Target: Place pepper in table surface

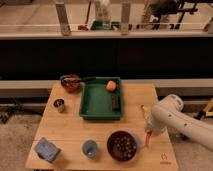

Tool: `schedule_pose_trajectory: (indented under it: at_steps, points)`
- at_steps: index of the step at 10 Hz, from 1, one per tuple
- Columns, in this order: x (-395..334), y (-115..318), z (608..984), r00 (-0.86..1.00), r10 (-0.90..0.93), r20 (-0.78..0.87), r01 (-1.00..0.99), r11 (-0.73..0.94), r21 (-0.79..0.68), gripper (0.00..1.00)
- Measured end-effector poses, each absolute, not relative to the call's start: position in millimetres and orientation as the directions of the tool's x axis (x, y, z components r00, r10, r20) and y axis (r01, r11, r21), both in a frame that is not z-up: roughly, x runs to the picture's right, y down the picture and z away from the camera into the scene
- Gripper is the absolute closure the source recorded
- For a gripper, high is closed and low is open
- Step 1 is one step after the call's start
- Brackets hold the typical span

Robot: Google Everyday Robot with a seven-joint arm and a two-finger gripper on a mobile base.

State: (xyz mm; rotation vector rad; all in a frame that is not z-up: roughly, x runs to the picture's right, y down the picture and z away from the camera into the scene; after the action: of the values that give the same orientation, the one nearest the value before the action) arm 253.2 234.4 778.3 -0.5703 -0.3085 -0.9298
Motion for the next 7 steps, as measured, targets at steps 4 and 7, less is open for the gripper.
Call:
schedule_pose_trajectory:
  at_steps: [4, 7]
  points:
    - [261.5, 250.9, 797.3, 0.485, -0.694, 0.532, 0.874, 0.399, -0.277, 0.92]
    - [263.9, 258.1, 798.5, 0.412, -0.693, 0.591, 0.911, 0.318, -0.263, 0.52]
